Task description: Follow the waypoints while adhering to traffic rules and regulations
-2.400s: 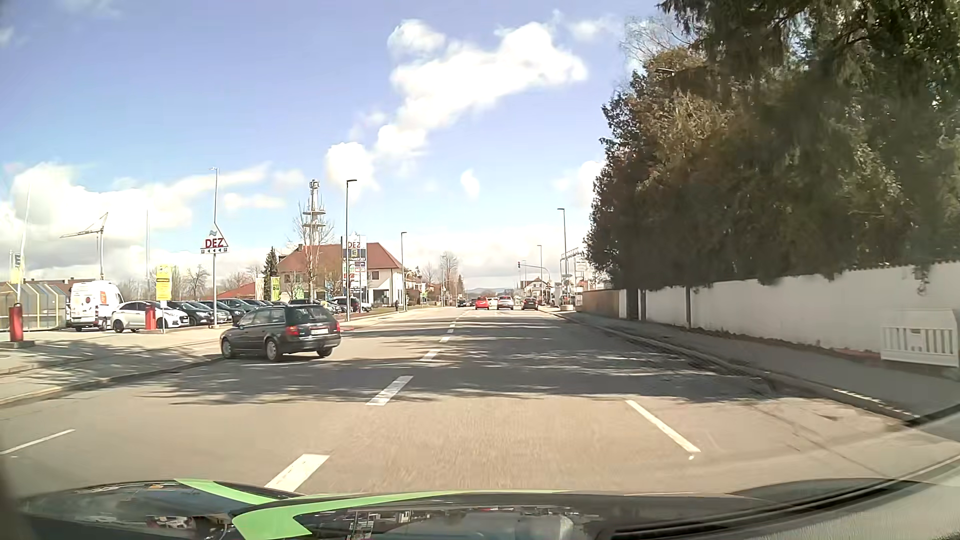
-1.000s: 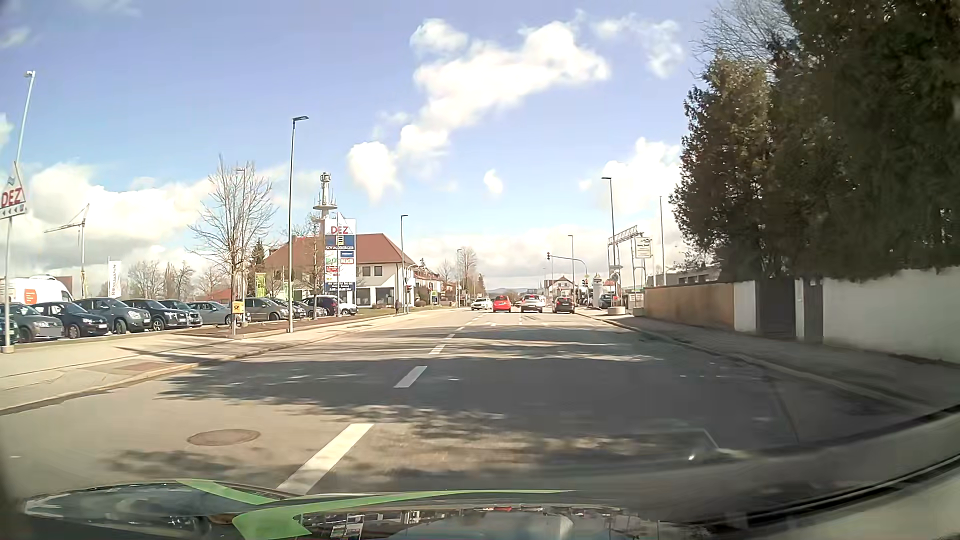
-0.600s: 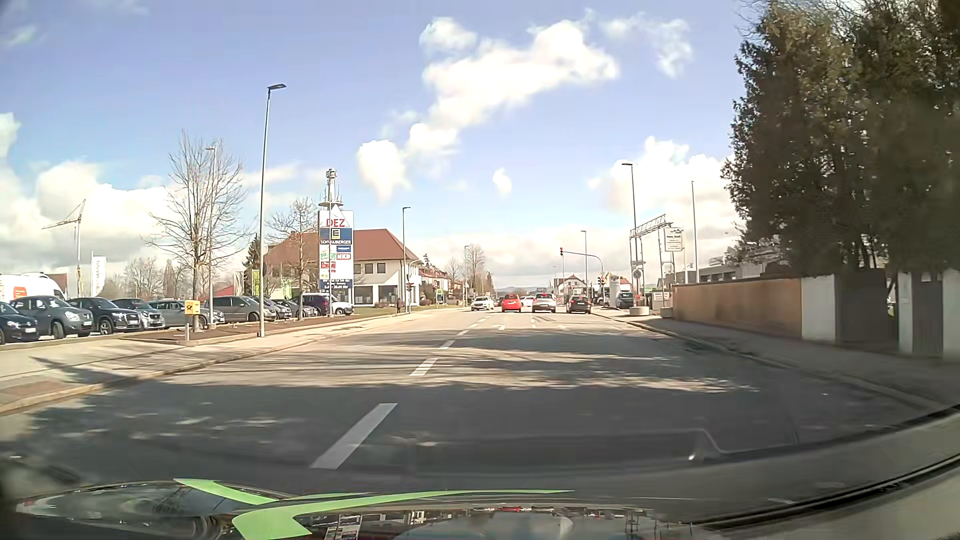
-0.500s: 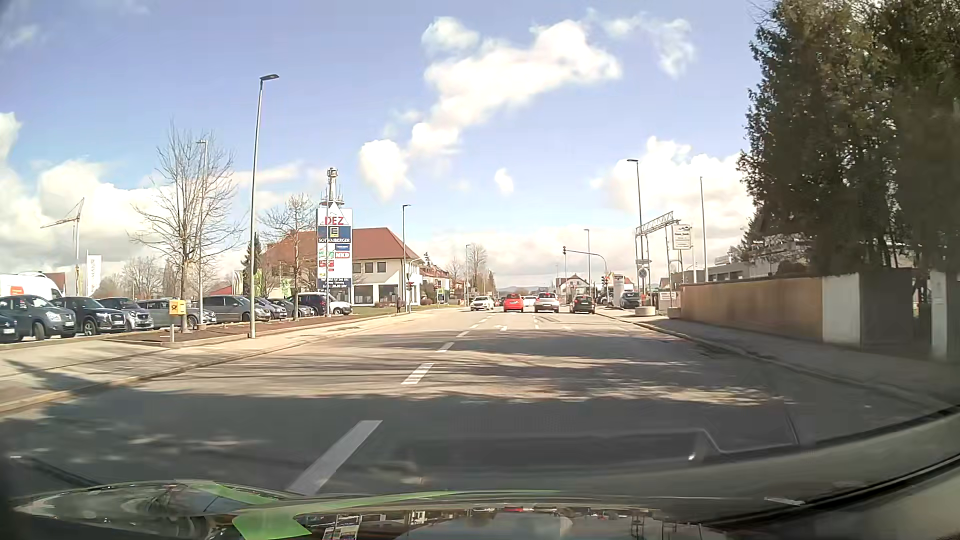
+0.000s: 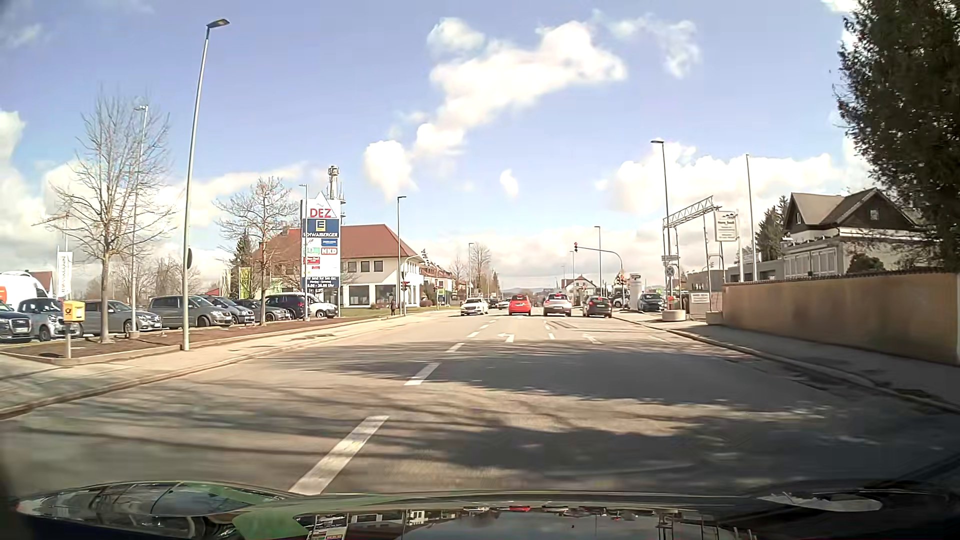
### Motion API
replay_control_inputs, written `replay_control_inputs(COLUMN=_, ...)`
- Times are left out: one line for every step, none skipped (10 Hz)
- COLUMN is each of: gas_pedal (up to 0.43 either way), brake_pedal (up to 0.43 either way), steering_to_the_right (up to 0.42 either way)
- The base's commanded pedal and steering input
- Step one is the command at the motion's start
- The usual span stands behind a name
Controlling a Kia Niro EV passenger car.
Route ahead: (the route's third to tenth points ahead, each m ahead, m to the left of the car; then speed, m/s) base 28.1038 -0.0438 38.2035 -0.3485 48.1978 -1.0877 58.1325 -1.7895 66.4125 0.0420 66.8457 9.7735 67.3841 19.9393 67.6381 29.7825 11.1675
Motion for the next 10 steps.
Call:
replay_control_inputs(gas_pedal=0.000, brake_pedal=0.152, steering_to_the_right=0.001)
replay_control_inputs(gas_pedal=0.000, brake_pedal=0.165, steering_to_the_right=0.003)
replay_control_inputs(gas_pedal=0.000, brake_pedal=0.171, steering_to_the_right=0.006)
replay_control_inputs(gas_pedal=0.000, brake_pedal=0.177, steering_to_the_right=0.006)
replay_control_inputs(gas_pedal=0.000, brake_pedal=0.189, steering_to_the_right=0.006)
replay_control_inputs(gas_pedal=0.000, brake_pedal=0.195, steering_to_the_right=0.006)
replay_control_inputs(gas_pedal=0.000, brake_pedal=0.195, steering_to_the_right=0.007)
replay_control_inputs(gas_pedal=0.000, brake_pedal=0.201, steering_to_the_right=0.011)
replay_control_inputs(gas_pedal=0.000, brake_pedal=0.207, steering_to_the_right=0.013)
replay_control_inputs(gas_pedal=0.000, brake_pedal=0.207, steering_to_the_right=0.013)
